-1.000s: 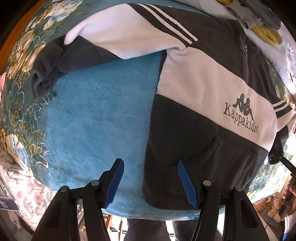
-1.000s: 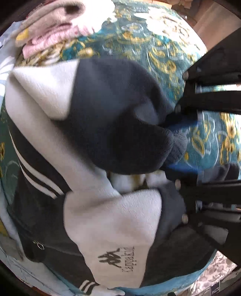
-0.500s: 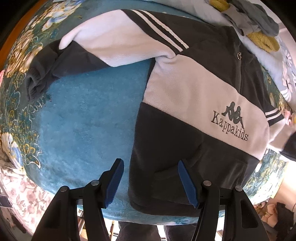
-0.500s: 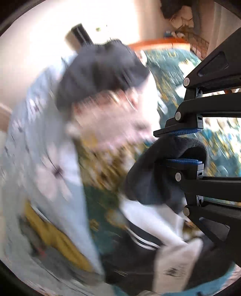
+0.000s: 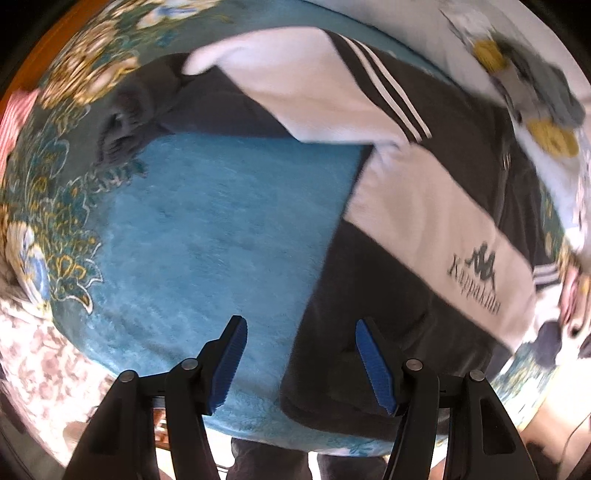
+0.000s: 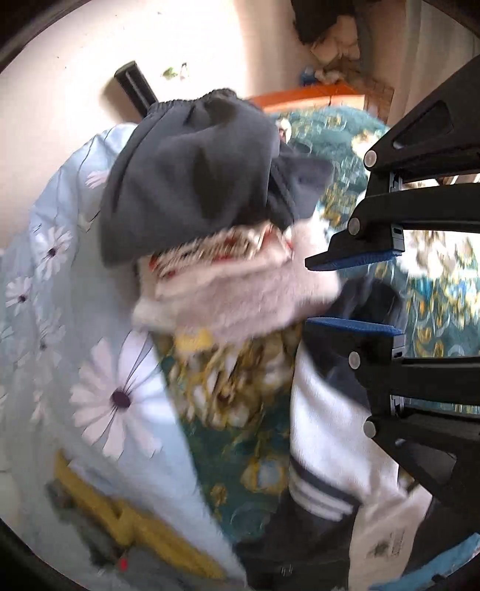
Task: Fold clothes
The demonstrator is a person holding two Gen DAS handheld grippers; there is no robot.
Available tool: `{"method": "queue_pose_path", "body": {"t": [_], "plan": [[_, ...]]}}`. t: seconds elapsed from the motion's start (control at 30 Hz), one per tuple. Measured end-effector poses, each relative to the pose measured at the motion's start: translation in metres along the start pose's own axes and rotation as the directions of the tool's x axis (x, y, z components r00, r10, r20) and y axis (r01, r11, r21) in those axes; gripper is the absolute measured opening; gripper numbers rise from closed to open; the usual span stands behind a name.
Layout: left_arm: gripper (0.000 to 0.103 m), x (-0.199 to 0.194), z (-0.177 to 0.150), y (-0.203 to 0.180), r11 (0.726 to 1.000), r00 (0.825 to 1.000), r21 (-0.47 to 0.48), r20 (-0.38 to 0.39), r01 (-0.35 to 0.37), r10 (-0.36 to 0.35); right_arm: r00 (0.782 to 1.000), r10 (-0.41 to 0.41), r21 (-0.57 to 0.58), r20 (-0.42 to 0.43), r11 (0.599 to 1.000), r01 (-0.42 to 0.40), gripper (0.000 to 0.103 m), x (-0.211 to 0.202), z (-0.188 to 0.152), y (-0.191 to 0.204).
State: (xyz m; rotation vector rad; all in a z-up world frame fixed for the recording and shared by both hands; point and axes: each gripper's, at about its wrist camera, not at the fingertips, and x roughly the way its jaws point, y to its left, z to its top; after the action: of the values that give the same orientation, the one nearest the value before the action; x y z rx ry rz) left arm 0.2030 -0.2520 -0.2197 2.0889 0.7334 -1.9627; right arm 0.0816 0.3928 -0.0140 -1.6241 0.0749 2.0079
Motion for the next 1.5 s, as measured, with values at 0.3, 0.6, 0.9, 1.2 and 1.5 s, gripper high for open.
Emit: {"method": "queue_pose_path", "body": {"t": [0.3,0.6,0.9,1.2,1.5], "plan": [[0.065,-0.014,0.040,0.104,0.872,0.968,-0.425,0.170,0.243,-0.187,0.961,0.276,-0.114,-0.036,0.954,-0.278,0.071,-0.039,-0.055,0.132],[0.065,-0.012,0.098,0.131,0.983,0.984,-0.183,0.167,-0.027,0.058,0.920,0.321,-0.327,-0.227,0.864,-0.382,0.090,-0.060,-0.140,0.278],[0.063,0.006,0.142,0.134,1.000,0.991,0.009,0.135,-0.010,0.009,0.945,0.226,-0.425,-0.236,0.851,-0.309,0.091,-0.076,-0.140,0.326],[0.021,-0.013,0.175,0.171,0.982,0.971,-0.070,0.180,0.174,-0.159,0.954,0.148,-0.434,-0.262,0.865,-0.253,0.091,-0.081,-0.148,0.345],[0.018,-0.004,0.199,0.244,0.893,0.968,-0.394,0.201,0.218,-0.148,0.953,0.134,-0.441,-0.272,0.863,-0.247,0.091,-0.081,-0.153,0.358]]}}
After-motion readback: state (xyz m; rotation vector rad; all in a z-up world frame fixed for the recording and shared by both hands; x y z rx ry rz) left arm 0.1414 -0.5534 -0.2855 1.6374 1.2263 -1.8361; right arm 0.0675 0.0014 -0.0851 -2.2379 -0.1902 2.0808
